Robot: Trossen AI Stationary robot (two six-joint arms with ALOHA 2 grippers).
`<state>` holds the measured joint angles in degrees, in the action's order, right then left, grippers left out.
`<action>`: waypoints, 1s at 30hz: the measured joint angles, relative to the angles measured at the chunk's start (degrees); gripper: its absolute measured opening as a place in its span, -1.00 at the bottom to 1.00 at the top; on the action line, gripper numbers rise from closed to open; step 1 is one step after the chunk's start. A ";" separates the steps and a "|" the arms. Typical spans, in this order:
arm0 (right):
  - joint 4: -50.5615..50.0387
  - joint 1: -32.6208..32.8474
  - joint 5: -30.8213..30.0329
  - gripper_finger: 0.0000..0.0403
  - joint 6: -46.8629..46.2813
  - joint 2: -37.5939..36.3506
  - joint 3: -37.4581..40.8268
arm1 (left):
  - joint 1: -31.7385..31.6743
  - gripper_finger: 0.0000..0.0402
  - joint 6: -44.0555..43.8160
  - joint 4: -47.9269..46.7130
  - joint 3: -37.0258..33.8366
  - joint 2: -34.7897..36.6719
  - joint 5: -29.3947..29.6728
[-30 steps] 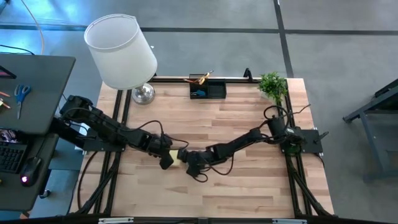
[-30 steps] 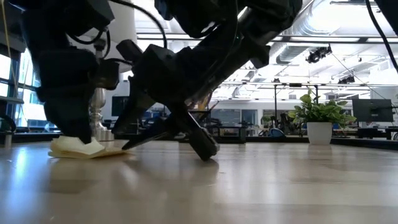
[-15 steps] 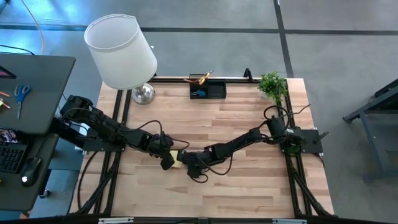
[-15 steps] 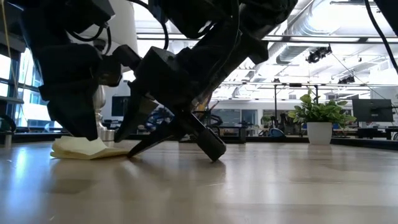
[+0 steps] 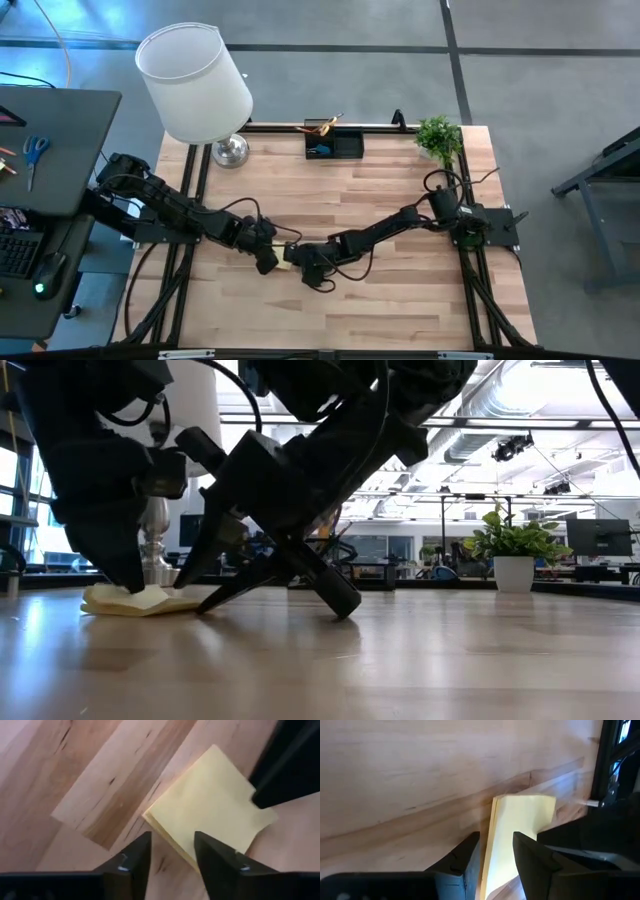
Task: Pick and place office supplies into organizer
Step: Put the sticky notes into the desk organizer
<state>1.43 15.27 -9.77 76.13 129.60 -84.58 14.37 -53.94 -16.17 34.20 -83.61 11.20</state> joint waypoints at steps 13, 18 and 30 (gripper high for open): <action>1.01 -0.26 2.07 -0.43 -0.66 0.00 0.00 | -0.02 -0.97 -0.49 4.89 0.28 -4.86 0.80; 1.62 -0.22 0.94 -0.43 -0.82 0.75 -0.25 | -0.09 -0.94 0.72 13.34 0.44 -9.44 -1.82; -2.54 2.00 -11.58 -0.52 -13.55 -1.34 0.13 | -0.11 -0.98 1.62 13.15 0.42 -9.54 -2.79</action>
<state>-1.11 17.27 -21.35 62.57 128.27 -84.44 14.26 -52.31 -3.01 34.61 -93.16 8.41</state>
